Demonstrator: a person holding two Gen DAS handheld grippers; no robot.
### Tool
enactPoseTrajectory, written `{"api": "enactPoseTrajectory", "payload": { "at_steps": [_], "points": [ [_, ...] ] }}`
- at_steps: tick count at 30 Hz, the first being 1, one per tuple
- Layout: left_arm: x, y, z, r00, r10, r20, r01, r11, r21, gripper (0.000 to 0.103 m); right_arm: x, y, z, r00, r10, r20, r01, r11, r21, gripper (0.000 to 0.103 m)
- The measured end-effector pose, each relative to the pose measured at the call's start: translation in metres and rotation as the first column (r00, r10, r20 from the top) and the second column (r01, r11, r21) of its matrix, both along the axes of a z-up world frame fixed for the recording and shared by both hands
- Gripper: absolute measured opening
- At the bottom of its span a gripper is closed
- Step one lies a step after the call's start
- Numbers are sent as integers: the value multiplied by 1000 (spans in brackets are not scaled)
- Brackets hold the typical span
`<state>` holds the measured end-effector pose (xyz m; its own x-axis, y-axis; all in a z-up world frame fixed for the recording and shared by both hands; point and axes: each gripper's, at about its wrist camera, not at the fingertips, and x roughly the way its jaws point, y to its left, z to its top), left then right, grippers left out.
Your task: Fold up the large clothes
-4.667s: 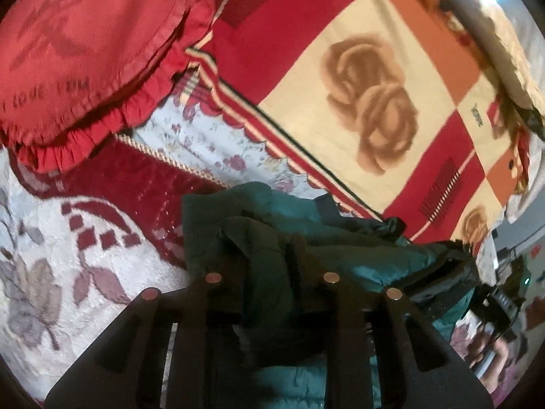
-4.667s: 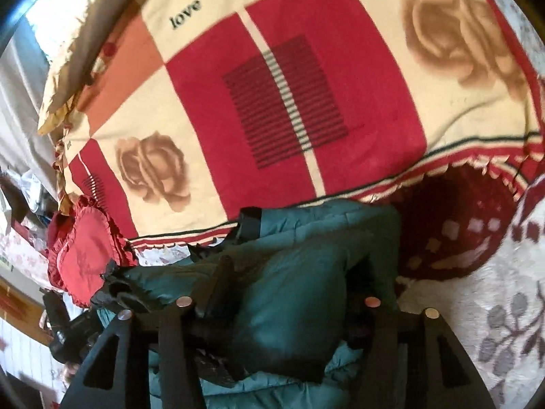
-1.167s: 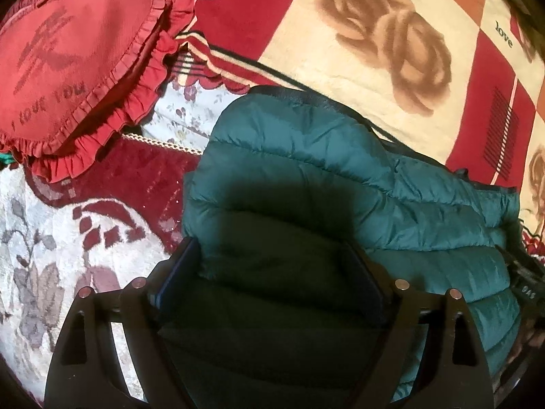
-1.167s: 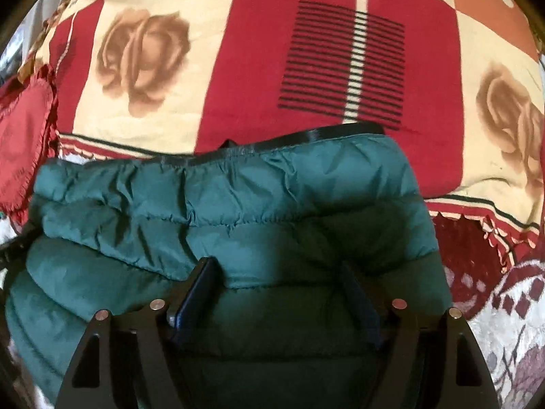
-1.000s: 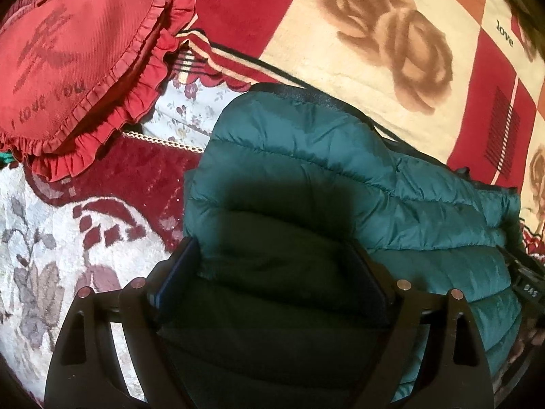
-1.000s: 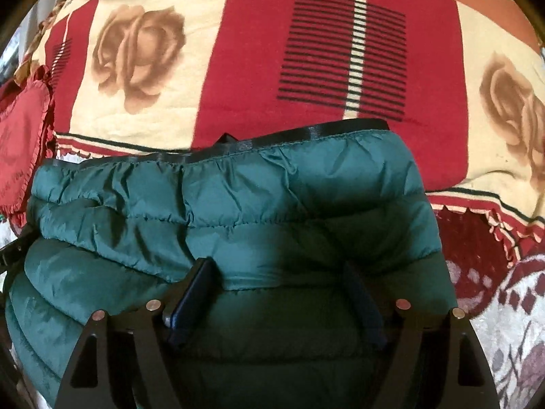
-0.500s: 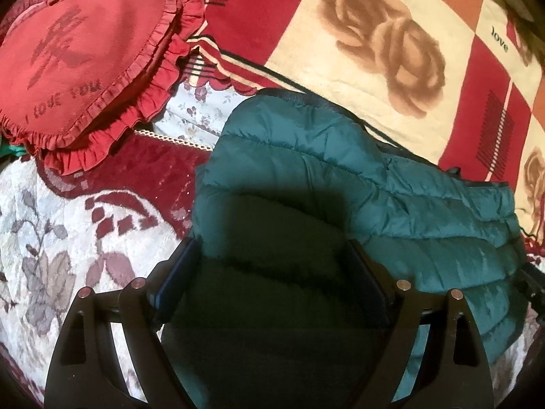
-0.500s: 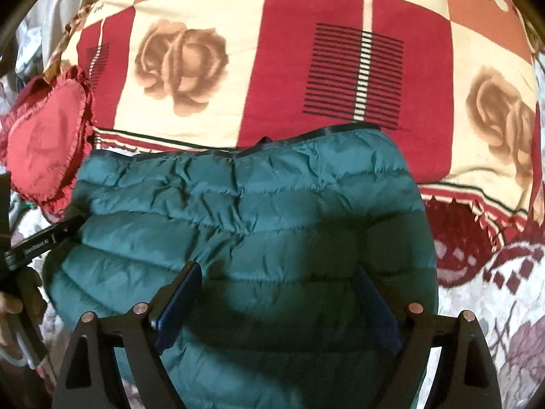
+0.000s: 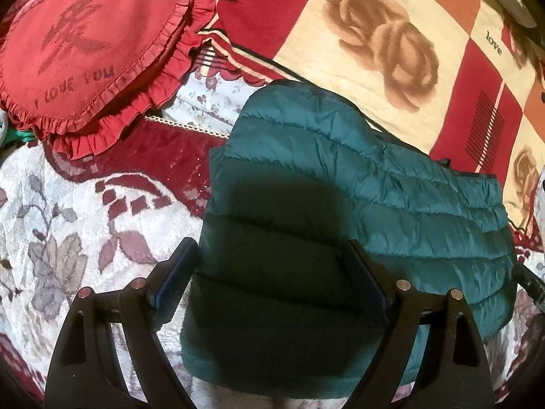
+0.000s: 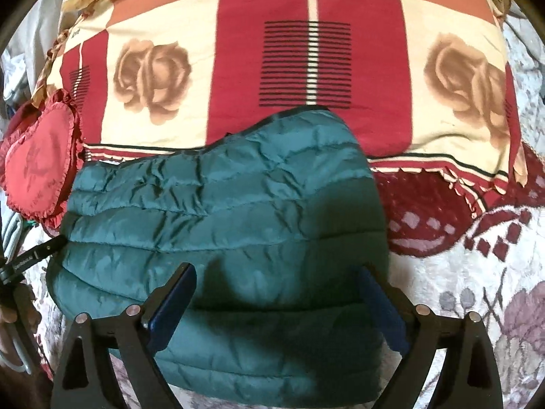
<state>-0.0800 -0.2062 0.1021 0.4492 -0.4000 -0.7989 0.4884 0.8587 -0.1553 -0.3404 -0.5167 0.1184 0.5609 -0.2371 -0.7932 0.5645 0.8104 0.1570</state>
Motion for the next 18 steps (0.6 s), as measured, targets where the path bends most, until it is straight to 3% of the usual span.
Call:
{"api": "enactPoseTrajectory", "payload": {
  "at_steps": [13,18],
  "points": [
    [22,20,-24,980,-17,-200,-13,989,-147,87,-4,-33,-18,1000,-27,-10,27,995,92,102],
    [31,22,-32,967,-69,-246,17,979,-205,88,0,-56,-31,999,-13,48,1,973,230,103]
  ]
}}
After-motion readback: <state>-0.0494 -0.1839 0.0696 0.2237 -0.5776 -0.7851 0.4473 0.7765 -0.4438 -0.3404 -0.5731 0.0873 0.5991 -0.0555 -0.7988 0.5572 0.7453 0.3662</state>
